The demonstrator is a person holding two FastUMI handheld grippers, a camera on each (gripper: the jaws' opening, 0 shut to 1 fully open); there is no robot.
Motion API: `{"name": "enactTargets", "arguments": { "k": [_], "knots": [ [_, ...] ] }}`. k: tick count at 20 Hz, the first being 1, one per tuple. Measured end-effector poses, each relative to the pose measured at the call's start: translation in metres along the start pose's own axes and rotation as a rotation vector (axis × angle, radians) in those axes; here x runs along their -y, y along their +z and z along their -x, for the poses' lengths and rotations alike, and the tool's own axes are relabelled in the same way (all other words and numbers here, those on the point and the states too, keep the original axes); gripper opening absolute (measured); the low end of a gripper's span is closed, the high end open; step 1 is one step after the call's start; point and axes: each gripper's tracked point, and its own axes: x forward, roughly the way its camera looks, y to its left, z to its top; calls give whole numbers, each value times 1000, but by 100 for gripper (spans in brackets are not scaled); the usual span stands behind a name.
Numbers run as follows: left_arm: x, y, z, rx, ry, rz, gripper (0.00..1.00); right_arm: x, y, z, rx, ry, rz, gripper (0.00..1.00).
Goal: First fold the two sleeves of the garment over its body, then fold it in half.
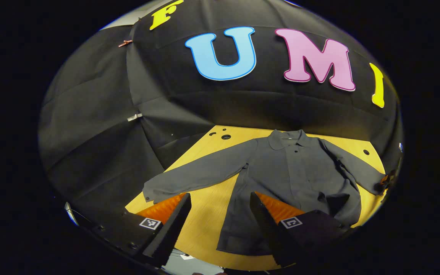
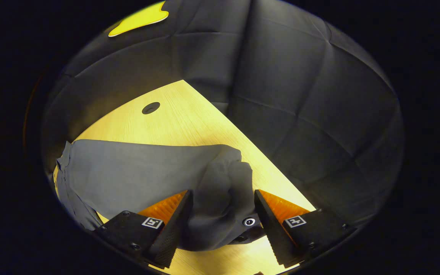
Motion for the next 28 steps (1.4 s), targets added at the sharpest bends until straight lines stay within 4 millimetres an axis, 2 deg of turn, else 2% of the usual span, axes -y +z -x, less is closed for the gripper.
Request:
{"name": "enactTargets", "arguments": {
  "k": [1, 5, 6, 7, 8, 9, 10, 12, 15, 18, 22, 28],
  "knots": [
    [-1, -2, 1, -4, 4, 6, 98, -3, -1, -1, -11, 7, 3, 99],
    [-4, -11, 0, -36, 5, 11, 98, -19, -2, 5, -29, 21, 9, 34],
    [-5, -11, 0, -38, 4, 12, 98, -24, -3, 2, -35, 25, 5, 27],
    [-6, -10, 0, -33, 3, 13, 98, -29, -2, 2, -38, 27, 10, 27],
    [-8, -9, 2, -27, 3, 15, 98, -31, -5, 2, -52, 36, 13, 14],
    [-10, -8, 1, -24, 5, 17, 98, -32, -5, 4, -59, 40, 19, 9],
    [-13, -9, 1, -23, 8, 20, 98, -34, -6, 7, -66, 45, 23, 7],
    [-20, -13, 2, -24, 10, 28, 98, -35, 13, 18, -12, 43, 29, 7],
    [-29, -27, -1, -63, 8, 50, 98, -39, 36, 51, 27, 50, 50, 6],
    [-36, -36, -6, -86, 7, 84, 98, -55, 58, 79, 83, 60, 94, 6],
    [-44, -36, -13, -64, -13, 110, 98, -85, 80, 125, 146, 92, 198, 7],
    [-56, -59, -19, -98, -25, 125, 98, -157, 113, 191, 226, 209, 223, 6]
  ]
}}
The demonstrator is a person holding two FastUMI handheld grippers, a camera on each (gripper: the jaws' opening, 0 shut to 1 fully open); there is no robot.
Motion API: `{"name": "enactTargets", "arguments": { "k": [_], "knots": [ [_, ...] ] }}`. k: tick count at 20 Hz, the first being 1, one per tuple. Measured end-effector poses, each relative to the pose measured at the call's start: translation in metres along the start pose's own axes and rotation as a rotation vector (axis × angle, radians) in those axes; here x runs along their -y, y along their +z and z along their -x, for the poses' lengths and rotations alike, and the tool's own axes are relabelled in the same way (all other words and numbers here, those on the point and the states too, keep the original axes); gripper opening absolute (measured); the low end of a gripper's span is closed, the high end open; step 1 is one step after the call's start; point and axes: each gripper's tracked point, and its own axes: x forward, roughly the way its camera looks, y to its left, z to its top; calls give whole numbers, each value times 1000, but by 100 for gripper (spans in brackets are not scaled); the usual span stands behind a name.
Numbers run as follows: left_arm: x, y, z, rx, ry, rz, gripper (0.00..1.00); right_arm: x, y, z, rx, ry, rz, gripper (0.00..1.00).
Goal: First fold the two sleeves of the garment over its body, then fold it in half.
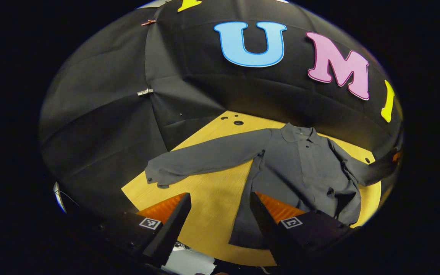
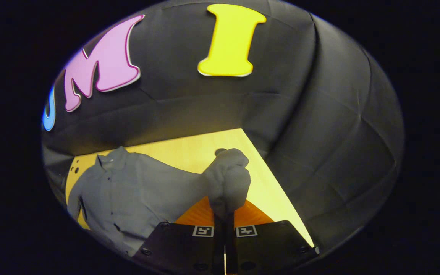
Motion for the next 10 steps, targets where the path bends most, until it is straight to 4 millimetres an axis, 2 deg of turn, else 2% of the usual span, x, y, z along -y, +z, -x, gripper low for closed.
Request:
{"name": "enactTargets", "arguments": {
  "k": [5, 8, 10],
  "knots": [
    [-8, -11, -1, -11, -24, 26, 98, -70, 43, 28, 66, 106, 34, 6],
    [-18, -8, -3, 8, -17, 23, 98, -107, 57, 35, 97, 151, 100, 6],
    [-25, -6, -2, 18, -11, 42, 98, -139, 66, 42, 108, 195, 126, 6]
  ]
}}
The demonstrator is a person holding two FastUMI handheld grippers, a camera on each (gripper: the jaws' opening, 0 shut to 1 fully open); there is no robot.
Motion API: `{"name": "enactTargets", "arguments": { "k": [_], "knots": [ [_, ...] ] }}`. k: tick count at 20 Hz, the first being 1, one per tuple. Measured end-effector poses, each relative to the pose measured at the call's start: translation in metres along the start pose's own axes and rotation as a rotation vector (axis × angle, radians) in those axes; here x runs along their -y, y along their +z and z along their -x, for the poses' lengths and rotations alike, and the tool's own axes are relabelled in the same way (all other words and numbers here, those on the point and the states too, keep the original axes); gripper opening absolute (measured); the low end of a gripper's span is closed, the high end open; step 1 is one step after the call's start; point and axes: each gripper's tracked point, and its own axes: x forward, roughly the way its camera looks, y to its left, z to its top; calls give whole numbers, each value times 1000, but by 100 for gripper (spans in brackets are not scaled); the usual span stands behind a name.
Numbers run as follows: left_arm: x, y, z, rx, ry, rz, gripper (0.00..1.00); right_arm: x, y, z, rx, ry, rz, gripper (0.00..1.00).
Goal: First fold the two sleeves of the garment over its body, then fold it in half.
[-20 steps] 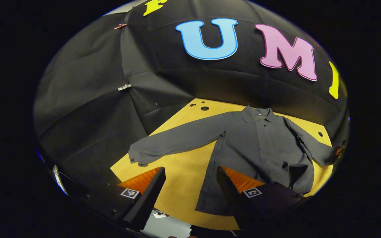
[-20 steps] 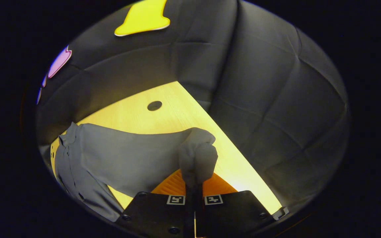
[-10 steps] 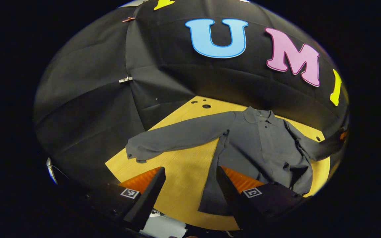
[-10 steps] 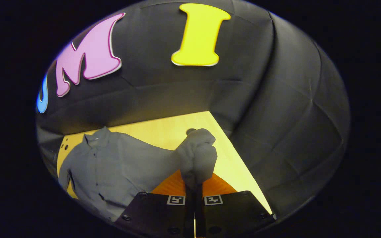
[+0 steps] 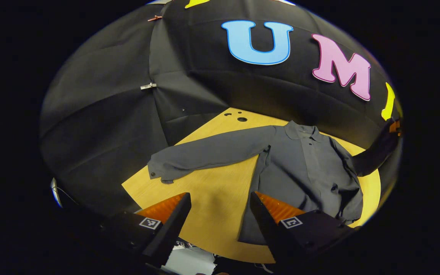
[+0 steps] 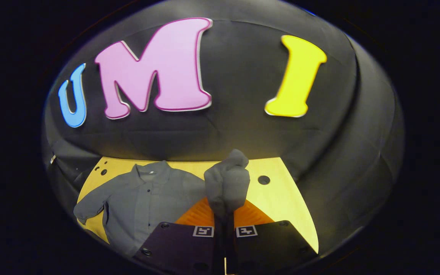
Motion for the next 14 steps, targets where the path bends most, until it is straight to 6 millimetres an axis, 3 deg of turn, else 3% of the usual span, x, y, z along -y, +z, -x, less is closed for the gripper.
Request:
{"name": "enactTargets", "arguments": {
  "k": [7, 14],
  "knots": [
    [-8, 9, 10, 57, -5, -23, 96, -114, 19, -9, 11, 147, 82, 6],
    [-7, 3, 7, 58, -32, 14, 96, -227, 3, -22, -31, 290, 240, 6]
  ]
}}
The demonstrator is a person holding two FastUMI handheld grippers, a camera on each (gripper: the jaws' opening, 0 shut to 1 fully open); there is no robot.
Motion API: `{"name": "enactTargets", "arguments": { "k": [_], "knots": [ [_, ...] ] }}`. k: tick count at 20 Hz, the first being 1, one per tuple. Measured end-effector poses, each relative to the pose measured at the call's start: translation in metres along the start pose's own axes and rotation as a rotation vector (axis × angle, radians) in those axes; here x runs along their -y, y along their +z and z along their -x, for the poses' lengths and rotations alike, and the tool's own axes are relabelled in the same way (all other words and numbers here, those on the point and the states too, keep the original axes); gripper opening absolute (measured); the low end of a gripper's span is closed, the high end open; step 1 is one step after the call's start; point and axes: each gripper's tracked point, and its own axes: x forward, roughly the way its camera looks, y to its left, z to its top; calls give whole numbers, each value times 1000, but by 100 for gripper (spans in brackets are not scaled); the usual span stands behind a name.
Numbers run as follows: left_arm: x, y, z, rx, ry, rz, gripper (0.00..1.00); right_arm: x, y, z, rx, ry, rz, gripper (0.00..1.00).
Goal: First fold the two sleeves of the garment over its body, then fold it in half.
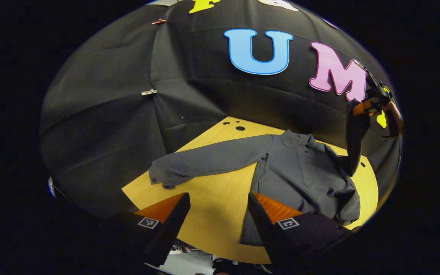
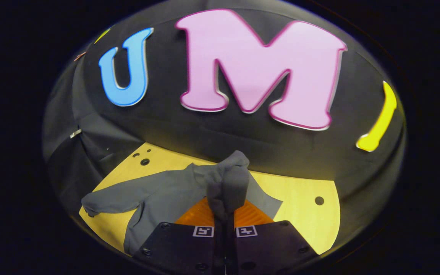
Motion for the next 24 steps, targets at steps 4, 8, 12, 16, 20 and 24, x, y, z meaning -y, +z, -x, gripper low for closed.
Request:
{"name": "enactTargets", "arguments": {
  "k": [4, 8, 12, 16, 20, 24],
  "knots": [
    [-3, 0, -8, -14, 7, 53, 96, -63, -11, -28, -36, 74, 46, 6],
    [-11, 6, -17, -18, 20, 57, 96, -126, -31, -58, -80, 149, 82, 6],
    [-19, 15, -24, -9, 42, 67, 96, -171, -58, -85, -135, 202, 125, 6],
    [-30, 12, -25, -27, 55, 63, 96, -207, -96, -119, -220, 219, 108, 7],
    [-45, 2, -22, -49, 78, 56, 92, -229, -132, -141, -299, 224, 86, 14],
    [-65, -9, -28, -63, 110, 58, 96, -235, -153, -142, -341, 232, 44, 47]
  ]
}}
